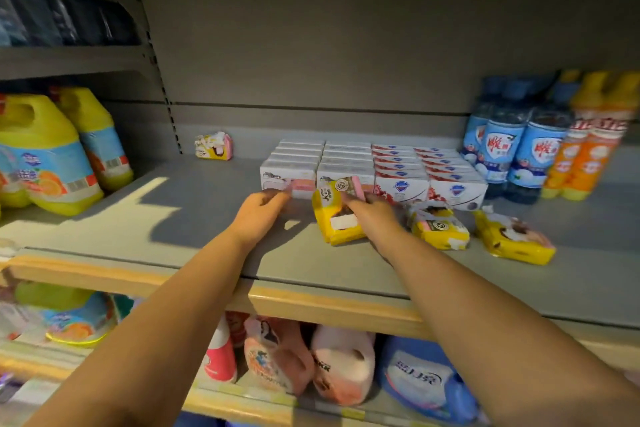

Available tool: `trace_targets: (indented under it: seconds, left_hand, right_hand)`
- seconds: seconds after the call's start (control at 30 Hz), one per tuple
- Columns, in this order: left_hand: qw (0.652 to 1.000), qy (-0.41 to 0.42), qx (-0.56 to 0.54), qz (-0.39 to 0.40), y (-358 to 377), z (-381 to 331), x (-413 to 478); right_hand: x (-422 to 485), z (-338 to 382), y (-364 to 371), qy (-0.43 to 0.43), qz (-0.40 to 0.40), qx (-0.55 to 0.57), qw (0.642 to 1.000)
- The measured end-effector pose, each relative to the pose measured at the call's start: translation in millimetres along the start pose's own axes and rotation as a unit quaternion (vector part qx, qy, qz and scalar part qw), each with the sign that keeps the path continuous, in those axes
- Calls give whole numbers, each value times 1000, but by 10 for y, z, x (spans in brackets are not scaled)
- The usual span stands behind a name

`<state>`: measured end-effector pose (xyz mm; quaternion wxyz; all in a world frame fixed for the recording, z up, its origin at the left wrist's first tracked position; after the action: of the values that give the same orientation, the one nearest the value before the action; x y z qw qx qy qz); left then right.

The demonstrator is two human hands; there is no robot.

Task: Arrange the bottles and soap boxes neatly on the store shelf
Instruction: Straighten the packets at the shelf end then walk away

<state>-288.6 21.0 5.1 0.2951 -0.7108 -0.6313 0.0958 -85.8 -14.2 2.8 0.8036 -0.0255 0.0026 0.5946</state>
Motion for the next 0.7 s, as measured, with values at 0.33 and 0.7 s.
trace_targets:
  seconds: [0.33, 0.7]
  left_hand:
    - [977, 49, 205, -6, 48, 70, -55]
    - [993, -10, 75, -86, -10, 93, -7]
  right_hand:
    - [-120, 173, -772, 40, -75, -372, 924]
    - [-241, 302, -19, -167, 29, -314, 934]
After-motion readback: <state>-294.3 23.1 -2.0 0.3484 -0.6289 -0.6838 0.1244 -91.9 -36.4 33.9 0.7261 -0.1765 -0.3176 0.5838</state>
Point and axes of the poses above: each hand's wrist, its own x-axis towards the middle knuckle, its own y-axis out of the palm, z = x × y, the point moved 1 cm from there along x, towards the middle knuckle, and after that the axes turned 13 degrees about x, right-handed, at the moved point
